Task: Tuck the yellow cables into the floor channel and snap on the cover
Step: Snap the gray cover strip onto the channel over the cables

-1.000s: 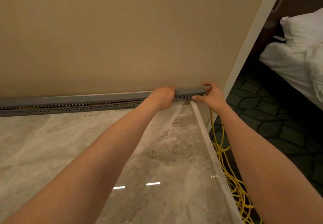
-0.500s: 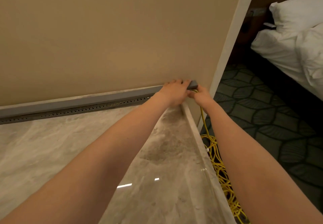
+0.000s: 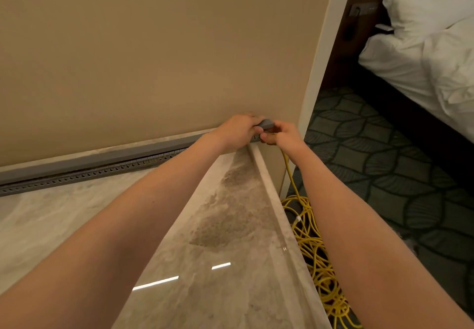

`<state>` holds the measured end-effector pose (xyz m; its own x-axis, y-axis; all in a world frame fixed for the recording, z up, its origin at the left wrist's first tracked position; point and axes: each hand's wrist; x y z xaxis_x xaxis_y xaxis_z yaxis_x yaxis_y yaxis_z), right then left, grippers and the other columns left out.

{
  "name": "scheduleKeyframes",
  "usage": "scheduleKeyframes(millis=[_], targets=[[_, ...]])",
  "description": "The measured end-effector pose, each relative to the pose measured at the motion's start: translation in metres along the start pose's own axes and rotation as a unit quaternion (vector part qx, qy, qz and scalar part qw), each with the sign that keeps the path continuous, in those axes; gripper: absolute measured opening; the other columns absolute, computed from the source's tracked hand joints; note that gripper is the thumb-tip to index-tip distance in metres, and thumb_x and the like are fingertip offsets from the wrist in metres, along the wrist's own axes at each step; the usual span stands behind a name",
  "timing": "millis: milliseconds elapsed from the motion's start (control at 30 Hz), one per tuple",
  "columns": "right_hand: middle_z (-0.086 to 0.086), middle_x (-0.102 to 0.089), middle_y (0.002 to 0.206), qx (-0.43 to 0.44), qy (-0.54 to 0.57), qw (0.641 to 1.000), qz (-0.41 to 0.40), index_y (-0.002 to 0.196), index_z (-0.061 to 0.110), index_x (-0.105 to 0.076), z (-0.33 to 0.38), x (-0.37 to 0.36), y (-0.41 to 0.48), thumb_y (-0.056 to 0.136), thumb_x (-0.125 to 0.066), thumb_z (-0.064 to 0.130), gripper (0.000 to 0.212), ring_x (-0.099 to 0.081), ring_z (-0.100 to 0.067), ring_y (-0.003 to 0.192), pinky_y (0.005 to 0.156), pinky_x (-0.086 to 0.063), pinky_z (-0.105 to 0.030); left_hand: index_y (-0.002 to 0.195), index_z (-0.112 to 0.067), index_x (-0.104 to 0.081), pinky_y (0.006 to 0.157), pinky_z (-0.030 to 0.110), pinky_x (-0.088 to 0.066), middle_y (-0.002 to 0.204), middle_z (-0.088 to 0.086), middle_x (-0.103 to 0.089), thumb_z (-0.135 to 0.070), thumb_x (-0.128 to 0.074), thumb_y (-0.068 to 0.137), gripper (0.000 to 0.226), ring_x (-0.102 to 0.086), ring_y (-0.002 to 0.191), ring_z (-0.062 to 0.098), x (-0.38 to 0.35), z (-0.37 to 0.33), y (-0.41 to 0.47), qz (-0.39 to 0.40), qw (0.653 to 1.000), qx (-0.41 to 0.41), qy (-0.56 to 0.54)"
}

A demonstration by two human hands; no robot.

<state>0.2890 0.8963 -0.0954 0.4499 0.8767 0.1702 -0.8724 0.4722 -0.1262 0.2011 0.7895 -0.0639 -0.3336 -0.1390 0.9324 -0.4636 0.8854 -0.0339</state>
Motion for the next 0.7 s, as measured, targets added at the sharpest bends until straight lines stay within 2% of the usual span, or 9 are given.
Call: scheduleKeyframes(millis=[133,200,300,400,567,633,700], targets=[[0.000,-0.055,0.071,0.000,0.014,1.000,-0.010,0.108,-0.001,-0.060,0.001,0.002,0.002,0.085,-0.056,-0.013,0.026,-0.052,-0.006,0.068,0.051,-0.046,-0.002,0.132,-0.010,-0.052,0.092,0.033,-0.038,0.119,0.020,-0.056,-0.019,-0.047,0.098,0.036,-0.052,0.110,0.031,0.011,-0.002,-0.001,0.052,0.998,-0.019,0.039],[-0.001,-0.052,0.068,-0.001,0.010,1.000,-0.017,0.103,-0.003,-0.061,0.001,0.003,0.004,0.082,-0.057,-0.015,0.025,-0.051,-0.007,0.066,0.050,-0.047,-0.003,0.134,-0.011,-0.050,0.090,0.034,-0.039,0.116,0.021,-0.056,-0.023,-0.050,0.096,0.039,-0.053,0.107,0.032,0.017,-0.003,-0.003,0.072,0.994,-0.026,0.073],[-0.001,-0.053,0.068,-0.007,-0.002,1.000,-0.026,0.110,-0.012,-0.061,-0.001,0.006,0.006,0.082,-0.059,-0.014,0.028,-0.050,-0.008,0.065,0.049,-0.048,-0.004,0.134,-0.010,-0.049,0.092,0.036,-0.040,0.116,0.021,-0.056,-0.023,-0.051,0.096,0.040,-0.054,0.108,0.033,0.020,-0.004,-0.004,0.086,0.991,-0.020,0.096],[-0.001,-0.056,0.071,-0.008,-0.003,1.000,-0.029,0.114,-0.012,-0.060,-0.003,0.008,0.008,0.081,-0.062,-0.011,0.032,-0.052,-0.008,0.065,0.050,-0.049,-0.006,0.134,-0.009,-0.049,0.092,0.037,-0.041,0.117,0.021,-0.059,-0.021,-0.051,0.096,0.039,-0.055,0.109,0.033,0.019,-0.007,-0.002,0.090,0.991,-0.006,0.097],[-0.021,-0.063,0.103,-0.011,0.018,0.999,-0.049,0.119,-0.011,-0.057,-0.006,0.008,0.007,0.081,-0.065,-0.009,0.040,-0.056,-0.009,0.071,0.055,-0.052,-0.008,0.132,-0.012,-0.052,0.093,0.038,-0.043,0.122,0.019,-0.062,-0.020,-0.052,0.095,0.038,-0.056,0.112,0.034,0.019,-0.011,0.000,0.082,0.991,0.014,0.101],[-0.029,-0.062,0.117,-0.010,0.029,0.998,-0.049,0.122,-0.011,-0.056,-0.006,0.009,0.006,0.080,-0.065,-0.009,0.042,-0.059,-0.015,0.082,0.055,-0.052,-0.007,0.132,-0.012,-0.052,0.091,0.037,-0.044,0.123,0.019,-0.061,-0.020,-0.052,0.095,0.038,-0.056,0.113,0.034,0.018,-0.014,0.001,0.080,0.990,0.016,0.113],[-0.030,-0.059,0.123,-0.012,0.045,0.998,-0.040,0.124,-0.012,-0.052,-0.004,0.009,0.003,0.081,-0.062,-0.012,0.044,-0.058,-0.021,0.089,0.054,-0.052,-0.007,0.132,-0.012,-0.052,0.089,0.036,-0.044,0.123,0.019,-0.061,-0.021,-0.050,0.096,0.037,-0.056,0.113,0.034,0.019,-0.016,0.001,0.079,0.988,0.011,0.133]])
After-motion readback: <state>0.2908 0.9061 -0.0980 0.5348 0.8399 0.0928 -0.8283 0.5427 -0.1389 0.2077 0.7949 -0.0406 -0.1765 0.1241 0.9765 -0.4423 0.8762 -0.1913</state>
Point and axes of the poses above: each hand's wrist, its own y-axis towards the middle knuckle, its own x-axis out of the back of the hand, z = x × y
